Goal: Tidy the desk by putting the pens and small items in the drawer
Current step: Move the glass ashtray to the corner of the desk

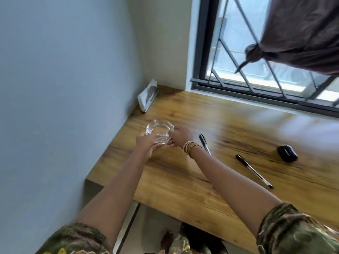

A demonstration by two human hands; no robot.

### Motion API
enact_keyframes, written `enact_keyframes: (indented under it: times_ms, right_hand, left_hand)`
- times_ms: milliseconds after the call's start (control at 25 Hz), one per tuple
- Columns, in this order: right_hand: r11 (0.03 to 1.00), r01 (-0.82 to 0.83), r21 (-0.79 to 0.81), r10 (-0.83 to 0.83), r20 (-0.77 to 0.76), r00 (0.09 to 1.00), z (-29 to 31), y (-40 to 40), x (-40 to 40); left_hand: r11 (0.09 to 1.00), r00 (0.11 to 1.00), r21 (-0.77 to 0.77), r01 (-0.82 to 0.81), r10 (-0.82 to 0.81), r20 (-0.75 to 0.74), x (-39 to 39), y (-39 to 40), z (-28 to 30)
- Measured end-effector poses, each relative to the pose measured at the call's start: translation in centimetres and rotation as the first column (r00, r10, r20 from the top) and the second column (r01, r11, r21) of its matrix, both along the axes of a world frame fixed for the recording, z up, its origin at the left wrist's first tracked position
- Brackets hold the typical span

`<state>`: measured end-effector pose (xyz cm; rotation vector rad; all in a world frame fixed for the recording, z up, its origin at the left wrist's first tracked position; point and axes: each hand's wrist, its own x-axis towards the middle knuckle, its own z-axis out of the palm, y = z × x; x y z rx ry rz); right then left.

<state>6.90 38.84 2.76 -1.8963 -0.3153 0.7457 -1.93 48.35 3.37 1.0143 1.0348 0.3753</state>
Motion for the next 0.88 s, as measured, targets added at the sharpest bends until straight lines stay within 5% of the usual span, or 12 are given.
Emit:
enact_keyframes:
  times_ms: [600,880]
  right_hand:
    - [0.99,0.085,-0.113,-0.078,0.067,0.995,-2.5,11.7,-2.3]
    - [0.994,-0.02,-0.103,0.026,0.056,0.998,-2.2,11.6,-1.6]
  left_hand:
    - [0.949,0.917,0.261,-0.178,0.256,-0.305,-4.1,9.7,-2.0]
    - [0.919,0.912,0.326,-0.222,0.314,-0.265,-3.7,9.8,-2.2]
